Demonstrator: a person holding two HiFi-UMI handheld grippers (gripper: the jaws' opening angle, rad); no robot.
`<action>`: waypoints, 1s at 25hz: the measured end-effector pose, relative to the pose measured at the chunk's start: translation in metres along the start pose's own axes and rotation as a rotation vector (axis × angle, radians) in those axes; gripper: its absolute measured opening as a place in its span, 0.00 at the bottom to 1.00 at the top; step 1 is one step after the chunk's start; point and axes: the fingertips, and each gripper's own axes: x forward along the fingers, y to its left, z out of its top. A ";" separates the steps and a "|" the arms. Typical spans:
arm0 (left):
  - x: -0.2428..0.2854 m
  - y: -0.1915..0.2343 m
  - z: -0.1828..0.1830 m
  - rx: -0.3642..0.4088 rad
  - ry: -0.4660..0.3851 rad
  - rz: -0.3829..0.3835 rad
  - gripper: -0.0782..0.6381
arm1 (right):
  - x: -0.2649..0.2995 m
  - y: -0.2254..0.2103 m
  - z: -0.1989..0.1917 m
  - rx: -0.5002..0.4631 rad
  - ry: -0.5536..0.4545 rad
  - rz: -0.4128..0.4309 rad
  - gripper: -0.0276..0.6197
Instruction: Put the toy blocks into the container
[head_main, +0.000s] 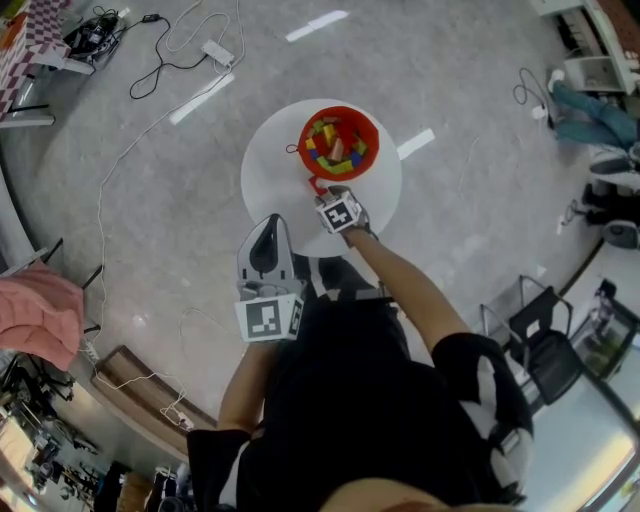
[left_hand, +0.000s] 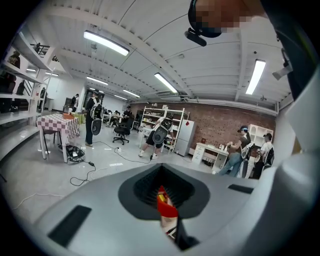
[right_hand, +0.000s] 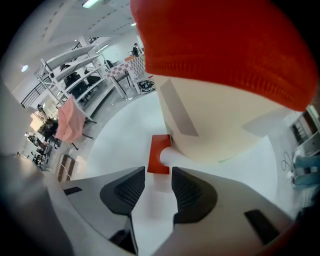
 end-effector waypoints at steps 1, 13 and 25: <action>0.000 0.000 0.000 0.002 0.000 0.001 0.10 | 0.003 0.000 -0.003 0.013 0.015 -0.001 0.27; 0.005 -0.005 0.007 -0.025 -0.024 -0.002 0.10 | -0.013 0.015 -0.003 0.041 0.026 0.074 0.24; 0.001 -0.018 0.020 0.007 -0.059 -0.016 0.10 | -0.125 0.048 0.038 -0.122 -0.196 0.121 0.24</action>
